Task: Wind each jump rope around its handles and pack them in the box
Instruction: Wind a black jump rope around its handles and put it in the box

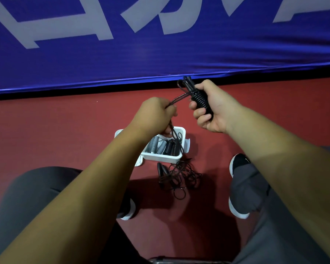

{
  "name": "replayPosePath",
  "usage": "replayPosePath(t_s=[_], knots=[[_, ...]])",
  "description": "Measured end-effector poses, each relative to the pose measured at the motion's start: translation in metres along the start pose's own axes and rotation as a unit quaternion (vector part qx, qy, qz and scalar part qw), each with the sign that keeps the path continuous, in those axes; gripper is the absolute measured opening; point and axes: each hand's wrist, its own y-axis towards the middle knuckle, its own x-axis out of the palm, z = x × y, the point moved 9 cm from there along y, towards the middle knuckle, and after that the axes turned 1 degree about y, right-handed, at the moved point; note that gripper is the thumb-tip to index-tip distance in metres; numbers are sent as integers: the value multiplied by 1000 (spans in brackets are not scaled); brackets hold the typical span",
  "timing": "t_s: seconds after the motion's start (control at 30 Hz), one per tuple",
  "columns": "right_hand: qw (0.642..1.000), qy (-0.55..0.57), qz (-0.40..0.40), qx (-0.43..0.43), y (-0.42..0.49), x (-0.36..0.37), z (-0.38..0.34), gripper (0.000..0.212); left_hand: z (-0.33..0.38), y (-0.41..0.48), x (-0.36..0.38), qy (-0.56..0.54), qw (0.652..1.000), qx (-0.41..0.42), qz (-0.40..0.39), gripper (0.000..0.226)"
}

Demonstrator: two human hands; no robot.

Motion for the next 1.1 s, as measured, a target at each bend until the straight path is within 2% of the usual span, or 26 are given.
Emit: replayPosePath(t_s=[0.07,0.2,0.3,0.4,0.5,0.57,0.6,0.8,0.9,1.0,1.1], knots=[[1000,14,1,-4,1,-3,-3,27,8,0,-3,-83,996,27,0,31],[1000,11,17,-3,0,-7,-1,24,23,-1,-9,-179,981,77,-24,36],[1000,19,0,-5,-1,-2,-3,23,32,-8,-1,-310,942,77,-101,30],[999,32,-28,-7,0,1,-10,34,39,-17,-1,-265,943,113,-164,33],[998,35,-36,-28,-4,3,-19,48,34,-20,-9,-129,966,133,-182,35],[998,20,-37,-39,-8,3,-22,50,19,-16,-15,-49,981,97,-162,34],[998,8,-41,-41,-9,4,-21,48,11,-14,-17,-45,985,63,-154,33],[997,-8,-68,-42,-12,16,-15,28,-21,-4,-11,-61,990,-79,-104,15],[995,-1,-80,-67,-14,22,-19,28,-26,-3,-3,-50,989,-119,-70,30],[994,18,-78,-78,-15,22,-23,29,-21,1,-3,-65,994,-82,-41,36],[995,36,-28,-86,-11,9,-26,32,-14,5,-7,-258,964,-36,-60,31]])
